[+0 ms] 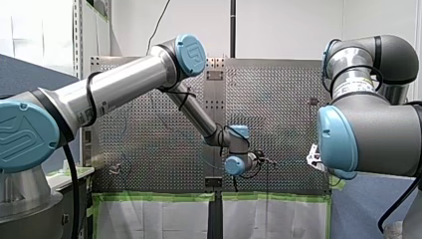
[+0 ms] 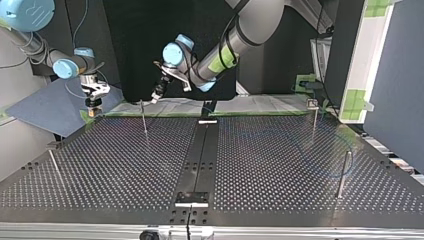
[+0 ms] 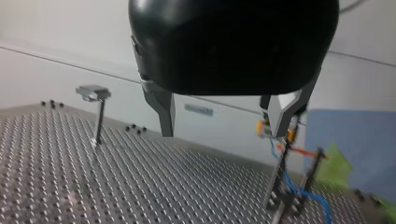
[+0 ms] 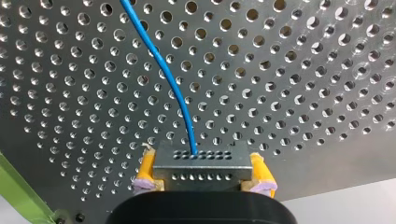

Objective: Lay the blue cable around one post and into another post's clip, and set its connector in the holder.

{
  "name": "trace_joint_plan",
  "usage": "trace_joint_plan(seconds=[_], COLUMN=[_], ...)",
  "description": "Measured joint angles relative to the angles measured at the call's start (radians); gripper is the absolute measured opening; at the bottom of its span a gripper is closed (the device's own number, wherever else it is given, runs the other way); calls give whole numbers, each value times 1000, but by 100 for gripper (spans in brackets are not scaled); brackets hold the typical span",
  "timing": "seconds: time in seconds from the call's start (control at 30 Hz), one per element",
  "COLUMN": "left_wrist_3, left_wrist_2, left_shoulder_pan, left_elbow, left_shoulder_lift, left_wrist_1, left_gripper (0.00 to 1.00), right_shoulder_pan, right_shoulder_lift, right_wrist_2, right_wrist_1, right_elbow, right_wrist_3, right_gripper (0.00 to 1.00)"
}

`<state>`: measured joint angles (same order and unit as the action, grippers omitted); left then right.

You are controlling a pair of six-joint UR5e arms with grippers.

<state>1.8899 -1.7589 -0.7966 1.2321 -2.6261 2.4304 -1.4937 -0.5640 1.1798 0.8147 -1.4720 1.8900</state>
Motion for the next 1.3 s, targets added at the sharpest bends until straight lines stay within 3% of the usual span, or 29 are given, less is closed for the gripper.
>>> trace_joint_plan(seconds=[0.13, 0.33, 0.67, 1.3], left_wrist_3=[-32, -87, -175, -187], left_wrist_2=[-9, 13, 24, 23], left_shoulder_pan=[1, 1, 2, 0], left_elbow=[-6, -7, -7, -13], left_shoulder_lift=[-4, -5, -5, -5], left_wrist_1=[34, 86, 116, 127], left_gripper=[100, 100, 100, 100], right_shoulder_pan=[0, 0, 0, -2], right_shoulder_lift=[0, 0, 0, 0], right_wrist_2=[0, 0, 0, 0], right_wrist_1=[0, 0, -1, -1], right_elbow=[0, 0, 0, 0], right_wrist_3=[0, 0, 0, 3], right_gripper=[0, 0, 0, 0])
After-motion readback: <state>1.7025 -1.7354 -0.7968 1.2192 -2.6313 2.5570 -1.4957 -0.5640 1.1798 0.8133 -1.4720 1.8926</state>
